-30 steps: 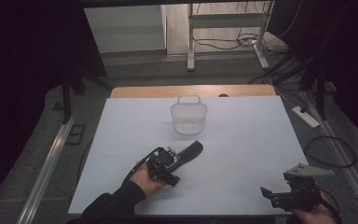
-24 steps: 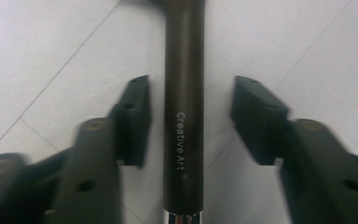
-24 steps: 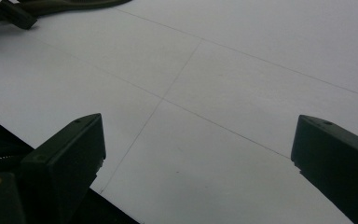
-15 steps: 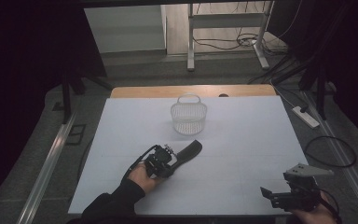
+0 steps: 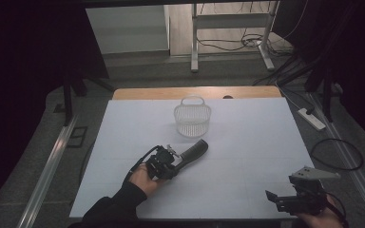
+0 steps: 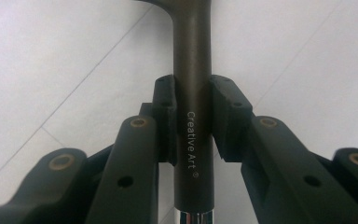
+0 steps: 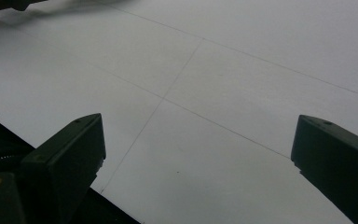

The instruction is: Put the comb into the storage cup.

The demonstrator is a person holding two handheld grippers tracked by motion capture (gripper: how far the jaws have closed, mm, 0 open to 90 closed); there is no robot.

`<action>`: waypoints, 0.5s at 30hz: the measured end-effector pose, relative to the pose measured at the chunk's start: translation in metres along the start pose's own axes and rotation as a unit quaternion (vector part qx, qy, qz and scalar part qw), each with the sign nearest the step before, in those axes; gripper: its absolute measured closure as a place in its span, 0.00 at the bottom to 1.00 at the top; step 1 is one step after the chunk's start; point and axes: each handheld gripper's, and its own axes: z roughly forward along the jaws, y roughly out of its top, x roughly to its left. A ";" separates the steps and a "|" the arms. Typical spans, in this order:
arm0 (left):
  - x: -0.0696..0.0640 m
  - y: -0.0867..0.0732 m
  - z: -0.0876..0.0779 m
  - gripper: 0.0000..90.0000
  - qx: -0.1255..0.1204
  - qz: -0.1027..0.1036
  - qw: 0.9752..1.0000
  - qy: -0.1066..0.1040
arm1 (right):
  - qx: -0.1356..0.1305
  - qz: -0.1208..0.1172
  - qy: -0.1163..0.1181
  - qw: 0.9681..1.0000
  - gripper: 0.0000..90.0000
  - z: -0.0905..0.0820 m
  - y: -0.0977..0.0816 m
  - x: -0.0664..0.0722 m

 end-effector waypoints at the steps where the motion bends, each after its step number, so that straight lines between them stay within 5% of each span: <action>1: 0.000 0.000 0.000 0.81 -0.002 0.000 1.000 -0.001 | 0.000 0.000 0.000 1.000 0.04 0.000 0.000 0.000; 15: -0.003 -0.004 -0.021 0.81 -0.069 0.018 0.997 -0.023 | -0.001 -0.001 0.000 1.000 0.04 0.000 0.000 0.000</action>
